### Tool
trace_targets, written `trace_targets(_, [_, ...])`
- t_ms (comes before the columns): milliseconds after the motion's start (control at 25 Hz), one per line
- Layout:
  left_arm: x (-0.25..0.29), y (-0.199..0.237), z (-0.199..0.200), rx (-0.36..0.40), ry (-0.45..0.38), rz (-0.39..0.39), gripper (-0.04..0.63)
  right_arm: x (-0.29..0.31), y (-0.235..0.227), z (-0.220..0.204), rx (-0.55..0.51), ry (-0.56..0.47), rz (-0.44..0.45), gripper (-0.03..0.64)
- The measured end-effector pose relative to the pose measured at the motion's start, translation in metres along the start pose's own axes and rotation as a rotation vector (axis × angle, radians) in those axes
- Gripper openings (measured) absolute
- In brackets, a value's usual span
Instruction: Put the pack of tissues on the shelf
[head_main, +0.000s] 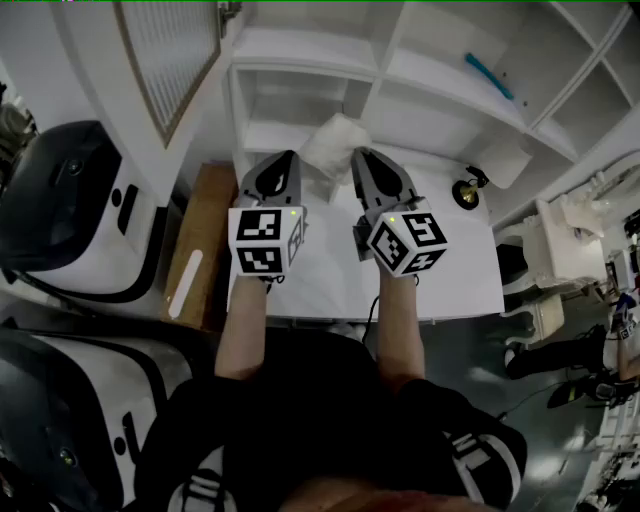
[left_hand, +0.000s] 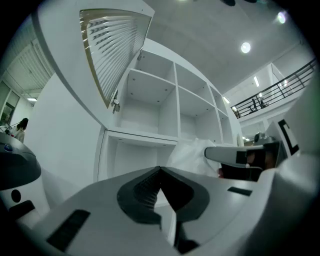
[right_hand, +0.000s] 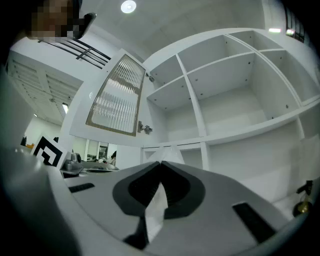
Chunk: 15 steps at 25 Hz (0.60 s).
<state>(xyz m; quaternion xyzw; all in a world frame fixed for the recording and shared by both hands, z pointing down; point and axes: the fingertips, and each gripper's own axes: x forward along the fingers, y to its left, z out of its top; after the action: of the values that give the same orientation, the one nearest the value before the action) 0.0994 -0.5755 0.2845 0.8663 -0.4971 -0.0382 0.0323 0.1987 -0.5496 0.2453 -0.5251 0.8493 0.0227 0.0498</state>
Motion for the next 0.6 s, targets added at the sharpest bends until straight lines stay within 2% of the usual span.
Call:
trace_targets(400, [-0.003,0.020,-0.015,-0.017,0.030,0.031,0.009,0.009,0.008,-0.008,0.003,0.010,0.022,0.020])
trace_targets(600, [-0.005,0.031,-0.031,-0.026,0.072,0.016,0.009,0.016,0.011,-0.019,0.032,0.005,0.013,0.020])
